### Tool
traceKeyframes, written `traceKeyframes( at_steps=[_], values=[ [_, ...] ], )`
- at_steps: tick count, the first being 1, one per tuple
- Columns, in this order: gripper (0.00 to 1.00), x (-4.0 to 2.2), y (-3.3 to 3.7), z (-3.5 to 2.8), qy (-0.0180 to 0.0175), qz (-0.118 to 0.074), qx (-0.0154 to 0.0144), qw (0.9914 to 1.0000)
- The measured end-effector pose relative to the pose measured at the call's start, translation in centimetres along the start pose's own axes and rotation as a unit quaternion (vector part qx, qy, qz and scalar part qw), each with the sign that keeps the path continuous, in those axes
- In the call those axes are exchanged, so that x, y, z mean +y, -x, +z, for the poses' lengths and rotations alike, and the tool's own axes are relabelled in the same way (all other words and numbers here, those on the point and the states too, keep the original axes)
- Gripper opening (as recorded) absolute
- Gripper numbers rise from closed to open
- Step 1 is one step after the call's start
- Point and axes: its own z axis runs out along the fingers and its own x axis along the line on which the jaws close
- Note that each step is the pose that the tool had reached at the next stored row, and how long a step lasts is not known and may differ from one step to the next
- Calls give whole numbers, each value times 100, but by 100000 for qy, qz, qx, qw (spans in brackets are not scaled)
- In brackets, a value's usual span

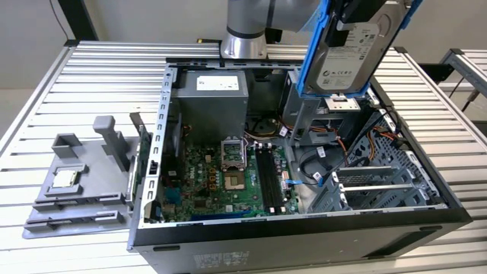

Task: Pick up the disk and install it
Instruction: 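Pick up the disk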

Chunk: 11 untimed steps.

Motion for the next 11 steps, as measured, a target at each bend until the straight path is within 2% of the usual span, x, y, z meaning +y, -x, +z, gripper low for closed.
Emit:
traceKeyframes(
  at_steps=[5, 11],
  values=[
    [0, -17, -98, -2, 67, 1, 0, 100000],
    [0, -33, -181, -3, 104, 2, -8, 100000]
  ],
)
